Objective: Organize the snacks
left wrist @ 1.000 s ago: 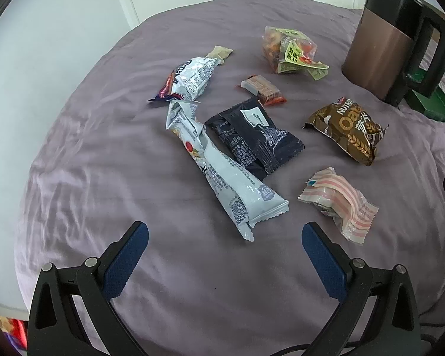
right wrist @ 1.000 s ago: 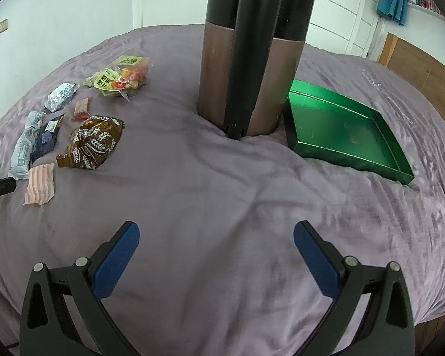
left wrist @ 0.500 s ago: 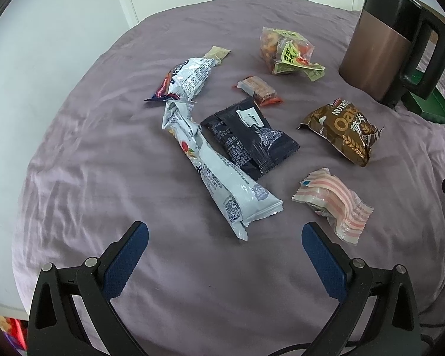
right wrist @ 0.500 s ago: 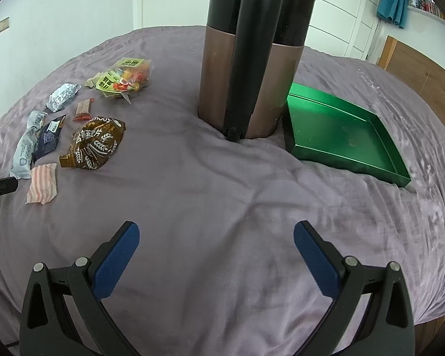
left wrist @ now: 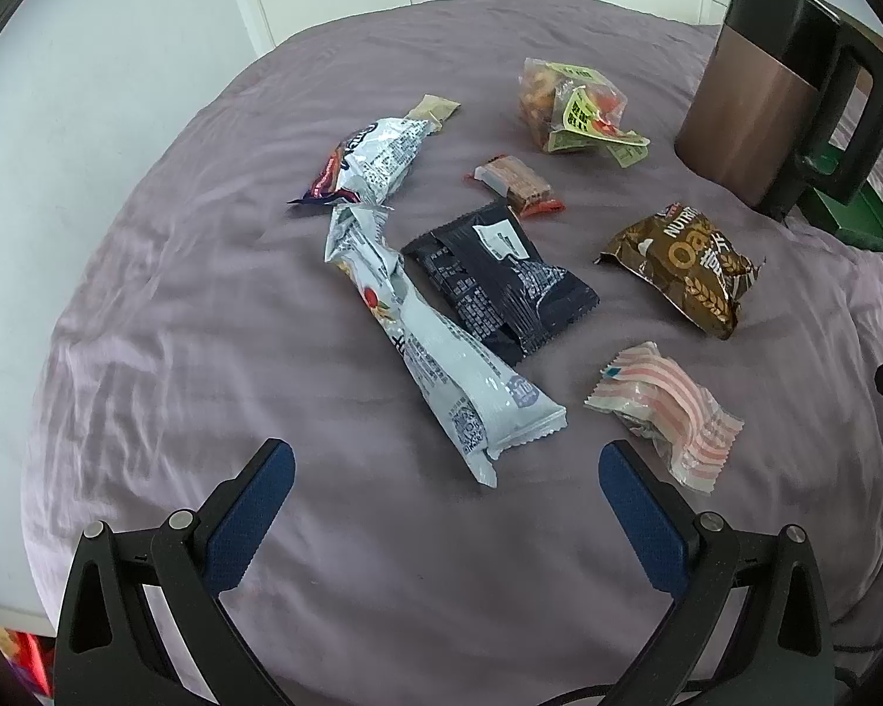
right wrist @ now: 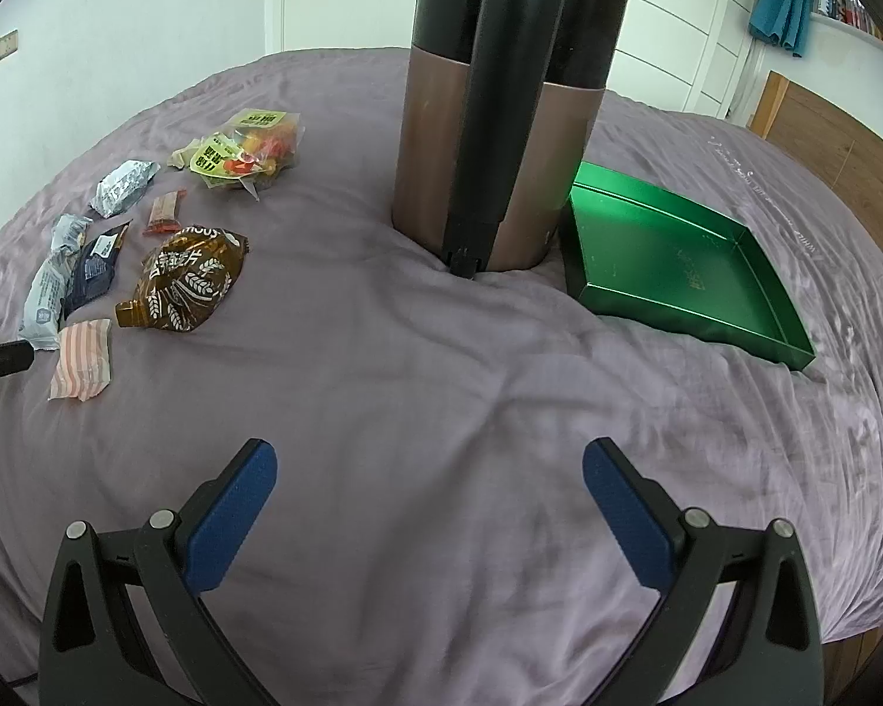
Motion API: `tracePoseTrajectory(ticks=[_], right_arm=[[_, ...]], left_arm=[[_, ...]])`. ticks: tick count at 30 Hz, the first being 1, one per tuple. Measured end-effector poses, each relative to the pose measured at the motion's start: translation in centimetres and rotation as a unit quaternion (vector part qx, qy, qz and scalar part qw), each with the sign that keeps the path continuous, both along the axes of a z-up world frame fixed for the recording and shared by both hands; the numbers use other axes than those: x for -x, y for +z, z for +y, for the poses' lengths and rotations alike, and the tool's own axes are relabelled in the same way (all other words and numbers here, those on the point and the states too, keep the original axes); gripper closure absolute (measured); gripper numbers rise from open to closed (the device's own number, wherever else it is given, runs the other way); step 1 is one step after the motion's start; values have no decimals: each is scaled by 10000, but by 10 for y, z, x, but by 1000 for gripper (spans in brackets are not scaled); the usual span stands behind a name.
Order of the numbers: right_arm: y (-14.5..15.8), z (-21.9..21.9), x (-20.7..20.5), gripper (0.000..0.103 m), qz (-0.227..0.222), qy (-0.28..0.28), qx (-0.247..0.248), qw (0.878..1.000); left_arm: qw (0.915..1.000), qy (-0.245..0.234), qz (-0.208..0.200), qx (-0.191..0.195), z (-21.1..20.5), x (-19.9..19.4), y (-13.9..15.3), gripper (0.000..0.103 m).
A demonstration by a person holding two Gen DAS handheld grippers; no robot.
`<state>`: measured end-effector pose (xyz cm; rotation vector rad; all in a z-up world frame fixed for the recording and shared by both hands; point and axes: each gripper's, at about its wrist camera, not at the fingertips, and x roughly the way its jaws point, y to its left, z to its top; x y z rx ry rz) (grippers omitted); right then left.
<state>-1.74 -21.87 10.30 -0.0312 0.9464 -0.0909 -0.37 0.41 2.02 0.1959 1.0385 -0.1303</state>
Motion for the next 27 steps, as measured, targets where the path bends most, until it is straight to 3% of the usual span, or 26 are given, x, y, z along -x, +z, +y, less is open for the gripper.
tracePoseTrajectory(ticks=[27], right_arm=[[0,4,1,0,24,27,59,10000]], left_arm=[[10000,-18,-23,90,-1,-3,1,1]])
